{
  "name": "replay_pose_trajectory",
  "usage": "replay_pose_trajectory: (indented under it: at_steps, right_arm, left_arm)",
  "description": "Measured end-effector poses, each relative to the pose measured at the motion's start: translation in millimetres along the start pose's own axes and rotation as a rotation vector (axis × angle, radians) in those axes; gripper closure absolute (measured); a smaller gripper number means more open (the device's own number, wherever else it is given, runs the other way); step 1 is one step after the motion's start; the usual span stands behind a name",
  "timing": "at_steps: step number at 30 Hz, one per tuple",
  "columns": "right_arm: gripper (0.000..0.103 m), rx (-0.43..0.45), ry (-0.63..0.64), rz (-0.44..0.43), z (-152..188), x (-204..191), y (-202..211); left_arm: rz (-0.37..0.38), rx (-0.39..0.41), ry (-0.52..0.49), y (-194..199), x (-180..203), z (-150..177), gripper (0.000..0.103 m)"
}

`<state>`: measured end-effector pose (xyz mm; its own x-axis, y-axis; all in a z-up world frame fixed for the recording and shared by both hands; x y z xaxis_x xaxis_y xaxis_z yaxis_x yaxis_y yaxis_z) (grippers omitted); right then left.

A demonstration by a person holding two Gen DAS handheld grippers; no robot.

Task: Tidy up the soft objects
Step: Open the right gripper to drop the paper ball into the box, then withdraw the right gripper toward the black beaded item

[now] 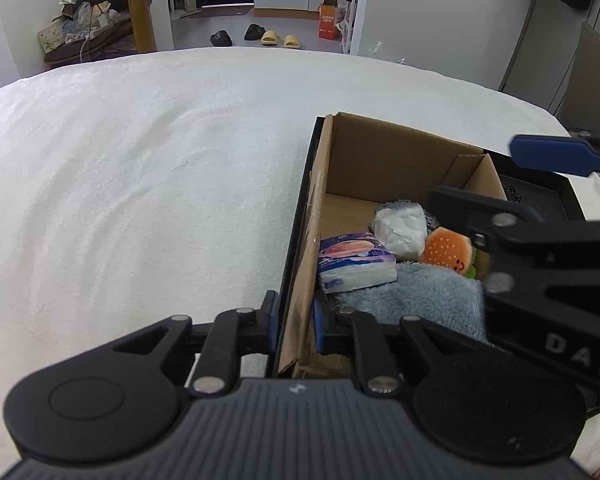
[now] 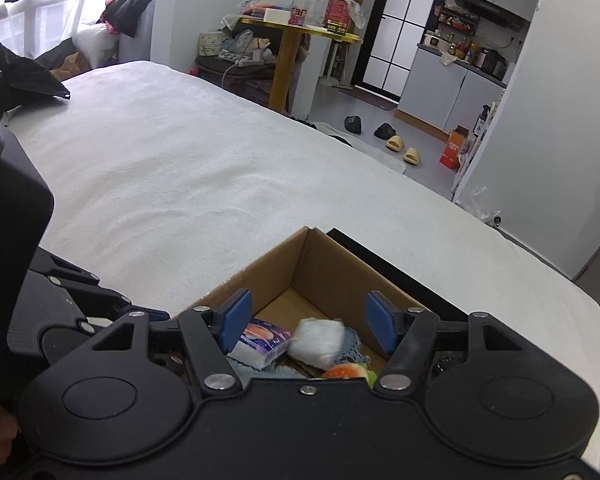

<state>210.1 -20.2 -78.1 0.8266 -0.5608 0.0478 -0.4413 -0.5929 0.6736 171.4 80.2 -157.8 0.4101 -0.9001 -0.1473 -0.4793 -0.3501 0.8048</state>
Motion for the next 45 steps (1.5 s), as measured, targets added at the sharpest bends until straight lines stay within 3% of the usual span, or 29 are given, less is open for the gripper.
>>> replay_pose_trajectory:
  at_steps: [12, 19, 23, 33, 45]
  right_arm:
    - [0.038, 0.01, -0.069, 0.065, 32, 30, 25]
    - [0.038, 0.027, -0.137, 0.101, 60, 53, 39]
    - [0.038, 0.044, -0.168, 0.109, 74, 65, 44]
    - [0.035, 0.056, -0.289, 0.147, 105, 96, 42]
    - [0.03, 0.067, -0.371, 0.172, 116, 136, 12]
  left_arm:
    - [-0.045, 0.019, -0.018, 5, 4, 0, 0.078]
    - [-0.085, 0.058, -0.038, 15, 9, 0, 0.055]
    - [-0.099, 0.083, -0.054, 22, 13, 0, 0.049]
    - [-0.195, 0.123, -0.108, 31, 30, -8, 0.044]
    - [-0.333, 0.141, -0.138, 24, 44, -13, 0.038]
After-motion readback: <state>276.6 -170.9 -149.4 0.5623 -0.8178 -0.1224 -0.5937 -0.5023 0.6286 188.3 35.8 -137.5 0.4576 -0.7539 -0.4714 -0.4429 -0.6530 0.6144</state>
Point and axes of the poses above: each gripper's, at about its wrist camera, not at the fingertips, and y roughly against the way its jaws point, x to its right, z to its underside, the point moved 1 cm from there along -y, roughly the way its jaws point, and after that the axes turned 13 degrees about -z, right-handed, at the moved point
